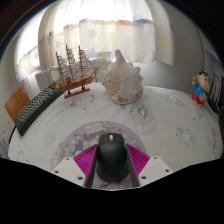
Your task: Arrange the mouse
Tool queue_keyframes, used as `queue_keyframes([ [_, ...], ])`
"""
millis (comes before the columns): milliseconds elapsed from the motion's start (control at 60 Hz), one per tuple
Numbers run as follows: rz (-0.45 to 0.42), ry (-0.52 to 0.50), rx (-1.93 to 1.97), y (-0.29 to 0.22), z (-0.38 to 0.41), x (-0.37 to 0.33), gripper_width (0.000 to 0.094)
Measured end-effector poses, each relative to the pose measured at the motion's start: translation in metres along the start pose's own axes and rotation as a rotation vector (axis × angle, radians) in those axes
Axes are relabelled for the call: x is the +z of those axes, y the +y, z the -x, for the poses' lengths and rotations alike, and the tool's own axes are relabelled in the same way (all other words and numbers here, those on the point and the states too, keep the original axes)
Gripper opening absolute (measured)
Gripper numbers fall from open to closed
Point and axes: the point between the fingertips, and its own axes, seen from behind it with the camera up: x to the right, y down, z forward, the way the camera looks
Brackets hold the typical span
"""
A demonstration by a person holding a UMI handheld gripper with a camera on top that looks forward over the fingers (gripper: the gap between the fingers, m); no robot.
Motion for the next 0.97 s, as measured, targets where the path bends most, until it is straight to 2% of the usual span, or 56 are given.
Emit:
queue_keyframes([
  [33,0.013,0.012,-0.011,0.001,0.001,-0.001,0.0619],
  [83,0.03,0.026,-0.011,-0.003,-0.002,-0.009,0.0865],
  [183,0.049,0.065,0.014,-0.02,-0.013,-0.046,0.0852],
  [333,0.139,0.108,0.012,-0.026,-0.027,-0.146,0.0851],
  [517,0.117,0.117,-0.047,-0.039,-0.039,-0.237,0.0853],
  [683,0.083,0.163,-0.082,-0.046,-0.069,-0.26,0.085],
  [817,0.05,0.157,-0.074,-0.051,-0.09,-0.259,0.0851],
  [967,0.081,0.098,-0.069,-0.04,-0.108,-0.257,0.0851],
])
